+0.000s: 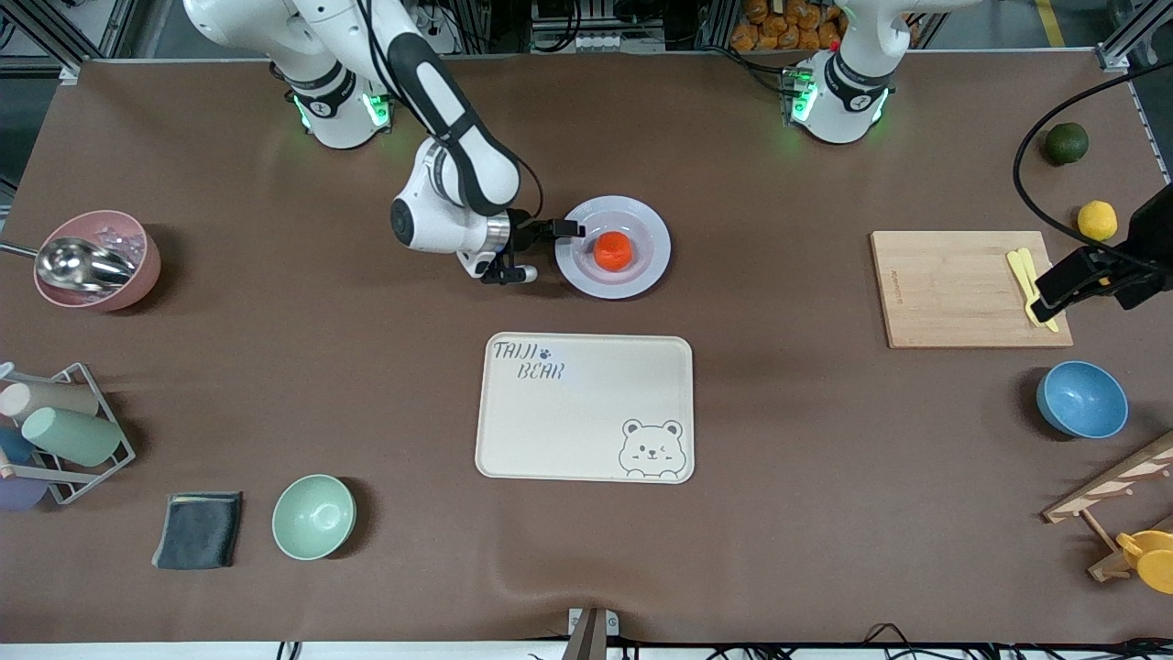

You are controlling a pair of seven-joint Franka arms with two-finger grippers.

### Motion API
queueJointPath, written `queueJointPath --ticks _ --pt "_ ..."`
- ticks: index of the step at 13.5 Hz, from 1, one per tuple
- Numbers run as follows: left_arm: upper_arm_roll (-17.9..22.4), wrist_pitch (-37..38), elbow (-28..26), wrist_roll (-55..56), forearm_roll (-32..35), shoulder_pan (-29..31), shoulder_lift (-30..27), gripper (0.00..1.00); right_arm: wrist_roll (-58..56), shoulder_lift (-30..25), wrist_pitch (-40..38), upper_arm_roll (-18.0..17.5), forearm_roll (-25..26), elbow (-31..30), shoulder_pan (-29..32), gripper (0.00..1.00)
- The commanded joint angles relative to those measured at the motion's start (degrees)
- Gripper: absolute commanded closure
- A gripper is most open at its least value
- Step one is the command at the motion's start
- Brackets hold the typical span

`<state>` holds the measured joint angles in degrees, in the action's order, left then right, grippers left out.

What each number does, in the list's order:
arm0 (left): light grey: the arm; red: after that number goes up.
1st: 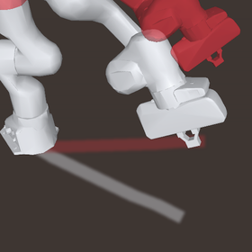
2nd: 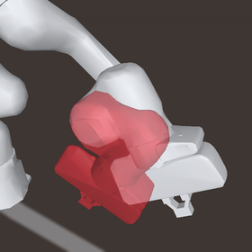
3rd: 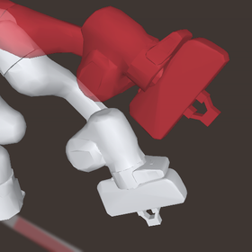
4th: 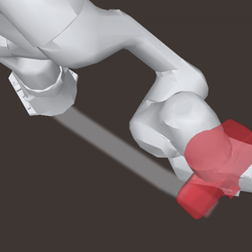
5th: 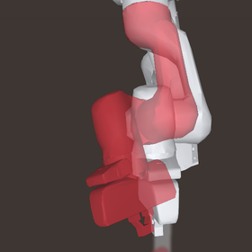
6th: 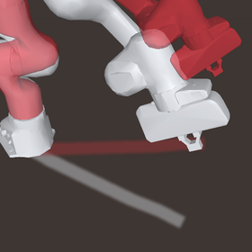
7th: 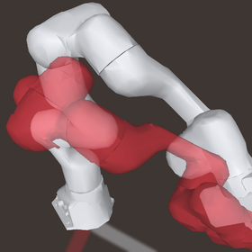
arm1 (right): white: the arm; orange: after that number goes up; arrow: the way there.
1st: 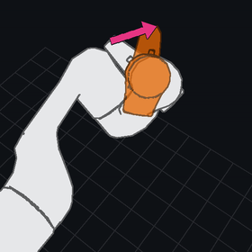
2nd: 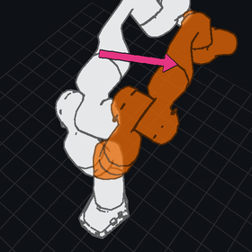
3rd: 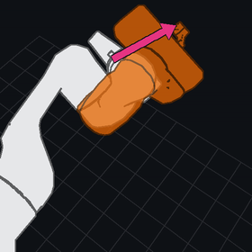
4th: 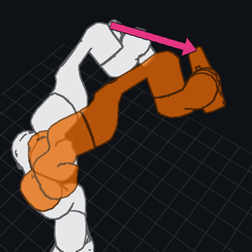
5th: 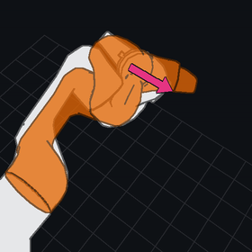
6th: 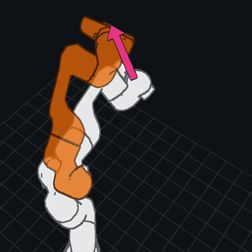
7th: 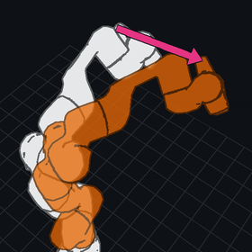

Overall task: Place orange and plate with both arms
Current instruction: 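Lift the plate holding the orange with the right gripper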

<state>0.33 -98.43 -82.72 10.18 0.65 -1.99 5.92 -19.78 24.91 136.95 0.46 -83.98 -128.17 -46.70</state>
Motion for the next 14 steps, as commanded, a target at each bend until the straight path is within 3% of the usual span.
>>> queueJointPath --ticks 1,4,7,9,14 --pt "0.47 0.79 -1.47 -0.34 -0.21 -1.71 -1.43 0.00 -0.87 1.54 0.86 0.51 -2.42 1.61 -1.29 0.00" --pt "-0.59 1.23 -1.47 -0.51 -0.21 -1.18 -1.78 0.00 -2.79 1.54 0.25 0.50 -2.50 1.61 -0.76 0.00" --pt "-0.68 1.66 -1.48 -0.60 -0.29 -1.09 -1.96 0.00 -7.01 1.80 -2.90 0.50 -8.28 1.61 0.12 0.00" --pt "-0.68 1.84 -1.65 -0.87 -0.29 -1.09 -2.66 0.00 -9.13 2.85 -6.24 0.51 -8.75 1.52 1.95 0.00" --pt "-0.94 5.61 -1.39 -0.43 -0.91 -1.62 -2.93 0.00 -9.66 4.00 -6.08 0.51 -8.83 1.61 1.53 0.00"
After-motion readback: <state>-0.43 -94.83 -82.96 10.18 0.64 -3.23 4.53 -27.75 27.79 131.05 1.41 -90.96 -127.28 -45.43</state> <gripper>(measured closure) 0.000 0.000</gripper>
